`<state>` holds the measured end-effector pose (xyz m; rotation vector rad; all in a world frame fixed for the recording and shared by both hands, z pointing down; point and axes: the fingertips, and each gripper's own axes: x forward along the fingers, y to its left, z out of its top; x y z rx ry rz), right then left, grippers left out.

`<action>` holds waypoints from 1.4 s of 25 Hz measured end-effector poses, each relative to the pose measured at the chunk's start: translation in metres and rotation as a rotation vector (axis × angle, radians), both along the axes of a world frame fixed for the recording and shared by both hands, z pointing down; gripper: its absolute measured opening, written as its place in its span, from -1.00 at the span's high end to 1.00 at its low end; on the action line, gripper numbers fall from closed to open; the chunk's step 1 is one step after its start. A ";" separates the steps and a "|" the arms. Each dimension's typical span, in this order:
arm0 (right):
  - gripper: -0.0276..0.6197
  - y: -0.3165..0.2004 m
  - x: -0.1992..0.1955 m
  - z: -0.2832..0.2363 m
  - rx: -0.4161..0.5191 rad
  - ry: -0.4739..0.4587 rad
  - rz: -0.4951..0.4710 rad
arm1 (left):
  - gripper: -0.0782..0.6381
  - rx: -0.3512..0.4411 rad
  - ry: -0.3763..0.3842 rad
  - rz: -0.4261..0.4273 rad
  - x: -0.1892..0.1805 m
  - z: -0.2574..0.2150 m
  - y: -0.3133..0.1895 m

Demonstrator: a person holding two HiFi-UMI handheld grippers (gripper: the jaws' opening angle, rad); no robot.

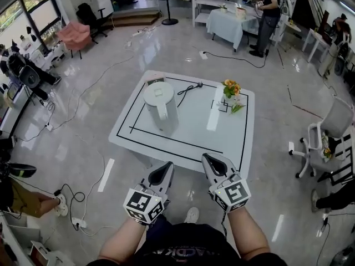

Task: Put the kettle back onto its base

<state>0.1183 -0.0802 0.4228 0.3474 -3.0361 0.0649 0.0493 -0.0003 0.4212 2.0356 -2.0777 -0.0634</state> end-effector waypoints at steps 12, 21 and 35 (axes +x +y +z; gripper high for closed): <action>0.91 0.044 -0.002 -0.006 0.010 0.020 -0.052 | 0.77 0.019 -0.003 -0.069 -0.004 -0.011 0.042; 0.91 0.078 -0.002 -0.010 0.025 0.026 -0.012 | 0.77 0.036 -0.008 -0.023 -0.004 -0.020 0.066; 0.91 0.094 -0.005 -0.019 0.043 0.024 0.011 | 0.77 0.056 -0.017 0.007 -0.008 -0.029 0.077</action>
